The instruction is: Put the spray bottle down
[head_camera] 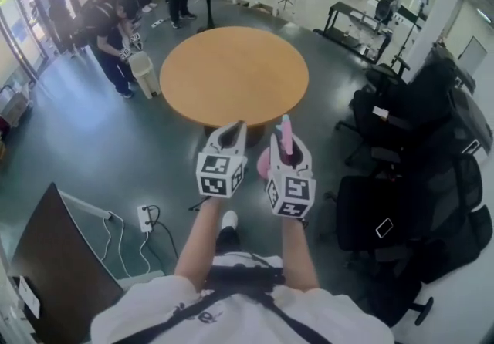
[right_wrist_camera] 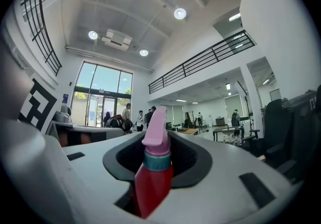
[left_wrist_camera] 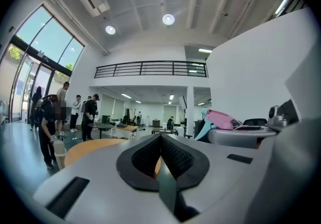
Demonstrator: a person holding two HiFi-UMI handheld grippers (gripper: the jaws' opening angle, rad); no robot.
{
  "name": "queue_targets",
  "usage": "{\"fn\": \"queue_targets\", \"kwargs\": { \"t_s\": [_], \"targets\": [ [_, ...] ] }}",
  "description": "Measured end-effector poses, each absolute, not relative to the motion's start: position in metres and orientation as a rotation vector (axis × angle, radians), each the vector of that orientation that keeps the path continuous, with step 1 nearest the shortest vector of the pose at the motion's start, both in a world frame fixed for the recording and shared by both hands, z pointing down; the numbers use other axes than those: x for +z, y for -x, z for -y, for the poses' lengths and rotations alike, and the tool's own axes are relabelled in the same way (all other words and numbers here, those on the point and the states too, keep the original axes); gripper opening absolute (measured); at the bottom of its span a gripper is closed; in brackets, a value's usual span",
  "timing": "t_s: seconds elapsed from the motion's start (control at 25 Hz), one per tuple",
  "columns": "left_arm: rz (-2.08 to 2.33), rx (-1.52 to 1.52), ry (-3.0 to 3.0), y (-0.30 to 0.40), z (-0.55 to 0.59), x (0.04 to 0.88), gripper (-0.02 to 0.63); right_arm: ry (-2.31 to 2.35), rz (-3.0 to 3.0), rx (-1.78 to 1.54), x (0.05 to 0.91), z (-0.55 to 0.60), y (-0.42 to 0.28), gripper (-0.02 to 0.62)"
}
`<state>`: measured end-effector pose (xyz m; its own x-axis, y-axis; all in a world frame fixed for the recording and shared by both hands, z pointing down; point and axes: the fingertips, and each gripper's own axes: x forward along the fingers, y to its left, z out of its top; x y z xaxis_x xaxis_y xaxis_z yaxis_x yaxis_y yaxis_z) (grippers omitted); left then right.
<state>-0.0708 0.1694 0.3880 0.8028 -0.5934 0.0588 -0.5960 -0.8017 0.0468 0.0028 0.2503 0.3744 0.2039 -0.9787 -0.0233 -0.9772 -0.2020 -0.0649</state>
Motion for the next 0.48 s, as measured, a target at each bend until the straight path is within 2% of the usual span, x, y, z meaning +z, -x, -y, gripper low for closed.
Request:
{"fn": "queue_targets", "kwargs": {
  "t_s": [0.48],
  "targets": [
    [0.903, -0.018, -2.951, 0.020, -0.041, 0.361, 0.014, 2.399, -1.879, 0.021, 0.354, -0.133, -0.042, 0.143]
  ]
}}
